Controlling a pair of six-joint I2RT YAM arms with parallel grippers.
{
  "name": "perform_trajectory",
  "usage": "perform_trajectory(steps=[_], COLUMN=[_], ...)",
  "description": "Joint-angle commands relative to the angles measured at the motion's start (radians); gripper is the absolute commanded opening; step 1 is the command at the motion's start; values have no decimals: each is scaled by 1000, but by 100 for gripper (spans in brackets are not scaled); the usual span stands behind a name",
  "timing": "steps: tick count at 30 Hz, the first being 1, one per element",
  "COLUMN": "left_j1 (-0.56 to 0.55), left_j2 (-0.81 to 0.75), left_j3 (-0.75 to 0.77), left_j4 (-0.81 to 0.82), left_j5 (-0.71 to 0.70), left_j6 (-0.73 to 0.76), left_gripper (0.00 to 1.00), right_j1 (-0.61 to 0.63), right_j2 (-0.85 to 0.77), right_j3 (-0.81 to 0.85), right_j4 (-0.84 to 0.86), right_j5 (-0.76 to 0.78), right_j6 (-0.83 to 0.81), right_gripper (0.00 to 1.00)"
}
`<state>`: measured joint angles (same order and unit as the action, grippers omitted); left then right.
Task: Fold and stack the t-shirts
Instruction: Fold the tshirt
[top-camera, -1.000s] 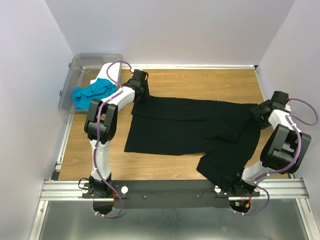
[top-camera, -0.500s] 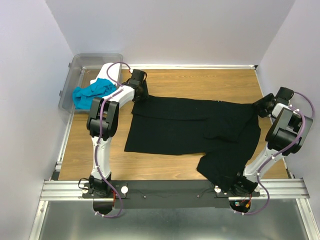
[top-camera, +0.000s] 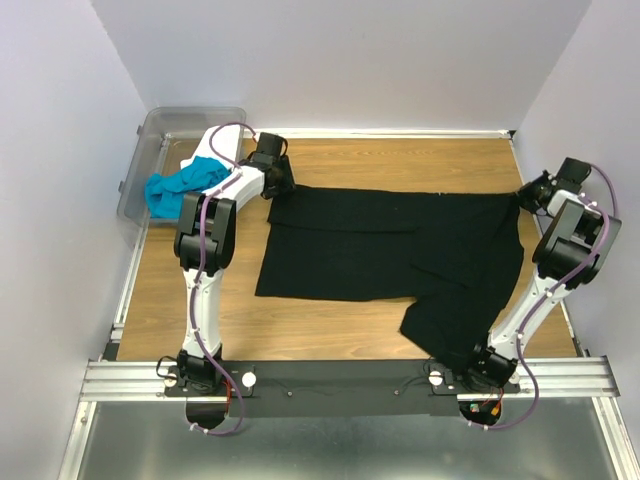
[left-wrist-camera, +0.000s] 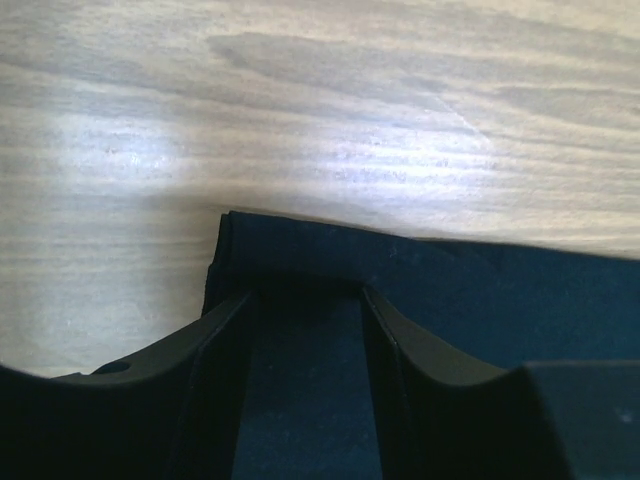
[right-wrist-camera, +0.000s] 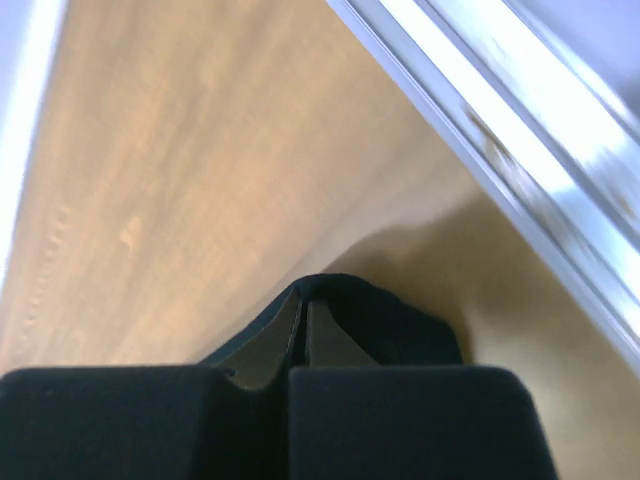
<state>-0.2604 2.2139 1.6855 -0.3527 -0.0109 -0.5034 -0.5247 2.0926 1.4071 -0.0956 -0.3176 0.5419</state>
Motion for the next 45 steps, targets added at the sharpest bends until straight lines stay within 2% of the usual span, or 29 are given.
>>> perform_trajectory(steps=[1,7,10,12,13,14,15,16,18,20,21,22,25,28,35,36,40,45], left_j1=[23,24,24,24,24,24,24,24,23,21,21,17,7,-10,-46,-59,-92,-99], left_j2=[55,104,89,64,34,17,-2,-38,-94,-134,-154,-196,-285,-368,-502,-513,-514,-511], left_j3=[31,117,118,102,86,79,69,51,25,0,-13,-45,-122,-220,-452,-483,-529,-558], left_j4=[-60,-97,-85,-68,-55,-49,-40,-31,-28,-19,-16,-11,-2,4,38,44,46,63], left_j5=[45,42,37,32,20,19,19,19,-18,-26,-29,-44,-78,-103,-86,-77,-54,-52], left_j6=[-24,-40,-50,-53,-57,-57,-57,-54,-46,-38,-35,-31,-3,14,25,28,40,22], left_gripper=[54,54,54,56,60,62,65,70,73,77,79,90,93,93,89,88,85,84], right_j1=[-8,-5,0,6,9,12,15,17,22,26,29,34,71,118,135,134,134,131], right_j2=[104,237,254,242,230,199,181,160,85,25,2,-58,-167,-239,-416,-439,-451,-407], right_j3=[131,312,343,333,311,293,274,254,186,121,96,78,-2,-87,-319,-336,-376,-318], right_j4=[49,56,54,53,54,53,51,45,42,24,10,-18,-77,-130,-173,-173,-170,-136], right_j5=[-63,-132,-152,-149,-146,-129,-115,-100,-45,20,38,58,130,199,187,189,169,207], right_j6=[0,9,4,-3,-19,-29,-39,-52,-65,-76,-77,-83,-88,-82,-68,-83,-114,-141], right_gripper=[1,1,6,17,24,39,46,52,63,68,68,68,68,67,62,58,53,44])
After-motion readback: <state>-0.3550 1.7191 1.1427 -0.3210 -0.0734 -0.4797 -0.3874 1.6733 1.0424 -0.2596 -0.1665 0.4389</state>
